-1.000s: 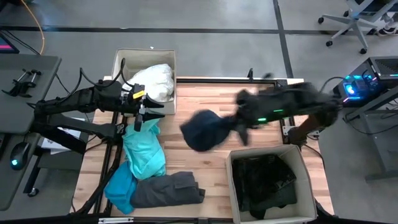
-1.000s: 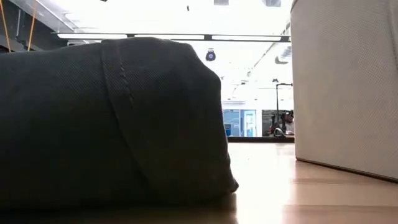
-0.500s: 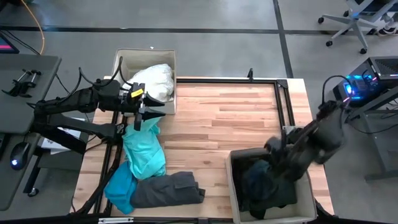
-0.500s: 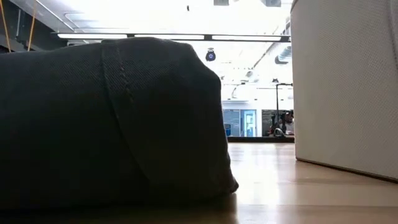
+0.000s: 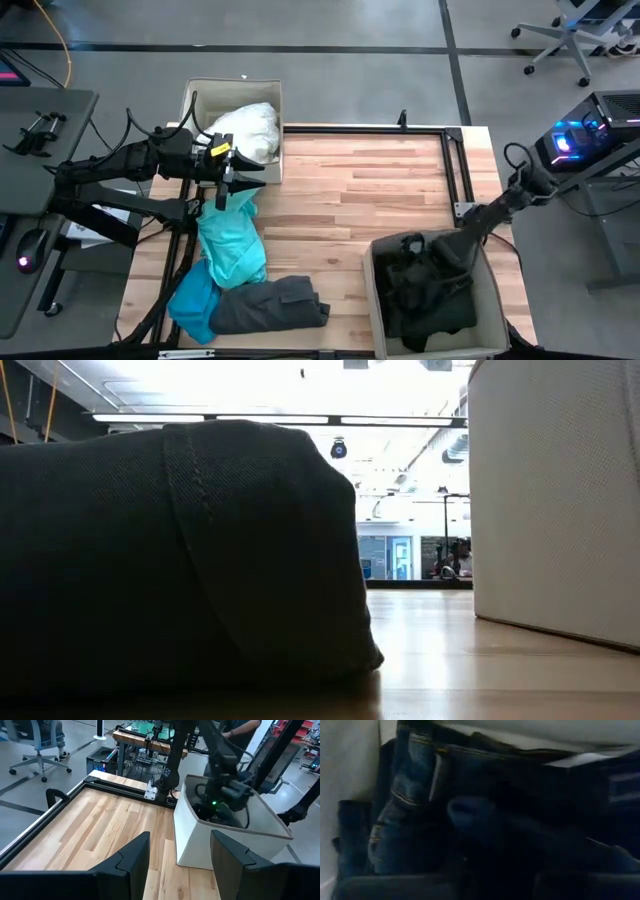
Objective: Sort clothes
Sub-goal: Put the dark blue shorts into the bottom laundry organizer, then put the light blue shorts into the top laundry organizer
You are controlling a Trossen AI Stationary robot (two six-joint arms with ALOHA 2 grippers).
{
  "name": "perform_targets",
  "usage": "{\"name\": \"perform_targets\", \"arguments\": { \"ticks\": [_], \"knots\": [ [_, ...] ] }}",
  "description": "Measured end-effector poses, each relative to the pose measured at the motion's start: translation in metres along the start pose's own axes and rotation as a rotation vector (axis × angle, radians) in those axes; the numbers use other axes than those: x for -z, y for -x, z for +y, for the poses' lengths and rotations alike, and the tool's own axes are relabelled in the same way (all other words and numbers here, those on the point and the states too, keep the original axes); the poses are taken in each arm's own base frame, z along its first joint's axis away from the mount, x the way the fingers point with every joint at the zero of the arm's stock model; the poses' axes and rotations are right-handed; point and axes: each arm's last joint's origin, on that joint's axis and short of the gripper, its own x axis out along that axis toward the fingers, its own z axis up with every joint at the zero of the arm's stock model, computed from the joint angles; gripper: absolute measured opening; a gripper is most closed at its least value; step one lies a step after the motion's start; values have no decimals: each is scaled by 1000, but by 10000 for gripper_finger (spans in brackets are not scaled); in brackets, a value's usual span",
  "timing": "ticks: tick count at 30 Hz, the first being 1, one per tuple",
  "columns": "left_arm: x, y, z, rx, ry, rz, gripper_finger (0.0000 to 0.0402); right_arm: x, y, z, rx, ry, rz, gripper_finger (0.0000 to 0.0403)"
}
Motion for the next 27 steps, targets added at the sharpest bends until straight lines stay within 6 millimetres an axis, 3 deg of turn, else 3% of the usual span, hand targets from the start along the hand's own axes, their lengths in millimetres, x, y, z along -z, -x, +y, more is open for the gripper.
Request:
{"name": "perform_targets", "arguments": {
  "ticks": [3,6,14,18,22,27],
  "knots": [
    [0,0,0,0,12,1,156,-11,-10,-2,6,-4,76,118],
    [0,0,0,0,18,3,156,-14,3,-1,26,5,73,152],
    [3,0,0,0,53,34,156,-7,91,13,-77,58,39,165],
    [7,0,-4,16,82,70,156,1,139,21,-215,110,7,165],
    [17,2,-10,22,111,167,149,5,180,27,-405,242,-195,165],
    [56,3,-3,-218,314,572,125,-1,218,28,-519,392,-644,165]
  ]
}}
